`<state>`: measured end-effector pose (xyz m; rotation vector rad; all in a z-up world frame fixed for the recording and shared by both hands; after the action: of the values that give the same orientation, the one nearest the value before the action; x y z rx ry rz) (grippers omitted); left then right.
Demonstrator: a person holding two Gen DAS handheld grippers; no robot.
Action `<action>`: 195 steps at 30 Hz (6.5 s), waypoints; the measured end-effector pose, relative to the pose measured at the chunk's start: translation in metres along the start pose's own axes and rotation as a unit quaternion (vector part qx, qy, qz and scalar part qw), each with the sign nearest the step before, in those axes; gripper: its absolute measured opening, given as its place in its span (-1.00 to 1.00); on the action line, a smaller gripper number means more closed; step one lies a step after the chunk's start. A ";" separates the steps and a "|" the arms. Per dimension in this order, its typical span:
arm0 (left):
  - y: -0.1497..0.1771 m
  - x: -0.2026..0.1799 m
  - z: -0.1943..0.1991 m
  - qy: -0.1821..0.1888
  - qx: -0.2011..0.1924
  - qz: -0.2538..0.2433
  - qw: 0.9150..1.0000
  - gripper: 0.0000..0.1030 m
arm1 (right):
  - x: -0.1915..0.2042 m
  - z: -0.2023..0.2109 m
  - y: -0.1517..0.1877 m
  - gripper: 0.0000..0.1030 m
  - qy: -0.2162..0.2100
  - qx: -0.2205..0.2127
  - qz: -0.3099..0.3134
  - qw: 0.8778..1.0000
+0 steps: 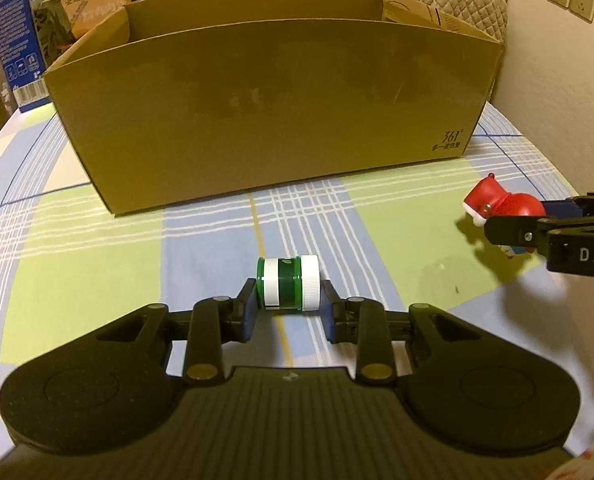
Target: Organize rigid objects
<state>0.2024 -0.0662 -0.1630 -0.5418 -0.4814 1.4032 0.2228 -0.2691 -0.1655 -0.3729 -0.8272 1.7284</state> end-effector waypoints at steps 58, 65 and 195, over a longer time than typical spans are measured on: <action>0.008 0.025 0.169 0.030 -0.071 0.043 0.996 -0.48 | 0.095 0.127 -0.003 -0.16 -0.002 -0.044 0.016 0.999; -0.012 0.034 0.167 0.033 -0.079 0.038 0.996 -0.48 | 0.088 0.125 -0.016 -0.17 -0.005 -0.049 0.015 0.999; -0.135 0.074 0.095 0.006 -0.073 0.034 0.997 0.89 | 0.011 0.063 -0.130 0.45 0.007 -0.057 -0.055 0.997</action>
<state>0.2582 0.0026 -0.0054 -0.6898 -0.5640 1.4352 0.2723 -0.2632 -0.0297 -0.4088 -0.9222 1.5791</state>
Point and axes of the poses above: each gripper's, at about its wrist camera, not at the fingertips, and z roughly against the way its jaws point, x to its left, y to its underside, the point moved 4 cm from there along -z, roughly the way its jaws point
